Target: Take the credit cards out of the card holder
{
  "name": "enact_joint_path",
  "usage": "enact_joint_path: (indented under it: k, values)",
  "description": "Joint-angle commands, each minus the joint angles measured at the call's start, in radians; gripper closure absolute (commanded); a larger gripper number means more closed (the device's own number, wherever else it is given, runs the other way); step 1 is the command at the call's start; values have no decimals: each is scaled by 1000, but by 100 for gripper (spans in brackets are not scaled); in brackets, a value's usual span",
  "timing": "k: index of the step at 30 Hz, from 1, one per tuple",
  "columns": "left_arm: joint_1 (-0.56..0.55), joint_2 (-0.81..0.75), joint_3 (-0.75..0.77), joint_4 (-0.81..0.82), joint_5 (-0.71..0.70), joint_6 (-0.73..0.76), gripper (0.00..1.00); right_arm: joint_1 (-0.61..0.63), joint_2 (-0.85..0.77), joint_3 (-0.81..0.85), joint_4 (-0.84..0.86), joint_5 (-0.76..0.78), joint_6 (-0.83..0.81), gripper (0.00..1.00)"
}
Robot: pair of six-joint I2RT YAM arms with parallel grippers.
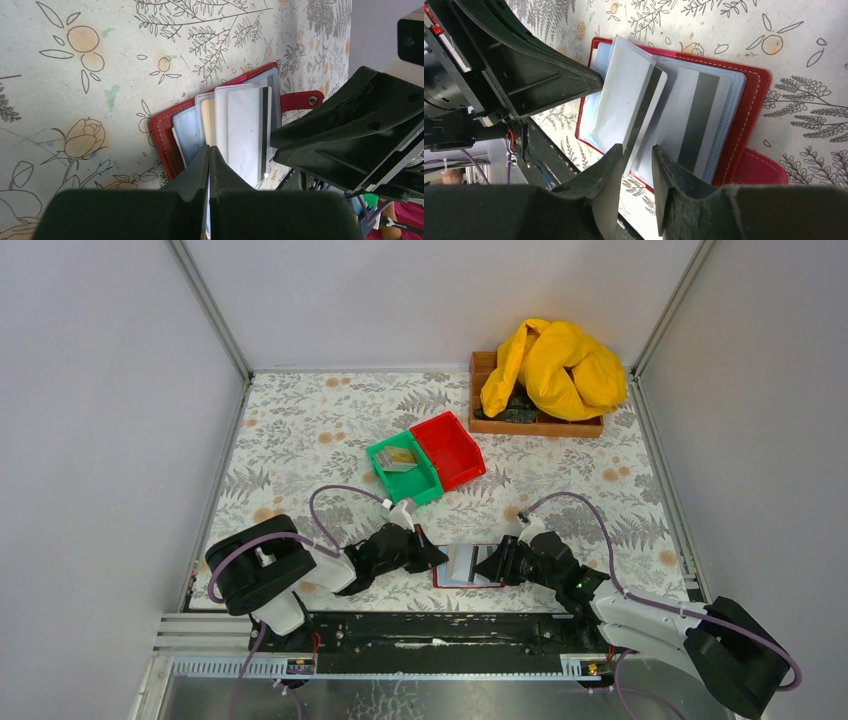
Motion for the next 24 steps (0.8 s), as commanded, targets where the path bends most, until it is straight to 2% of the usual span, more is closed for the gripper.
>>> enact_joint_path:
  k: [1,9,13,22,24]
  values:
    - [3,8,-7,-5,9,5,100,-17,23,-19,101,-51,8,66]
    - [3,-13,0,-36,5,12,100,-32,127,-25,219,-100,19,68]
    - [2,-13,0,-40,2,13,100,-38,117,-27,213,-106,19,76]
    - [1,12,13,-29,11,14,100,-54,-22,-22,78,-94,-4,99]
    - [3,12,14,-29,12,15,100,-57,-48,-23,58,-94,-7,100]
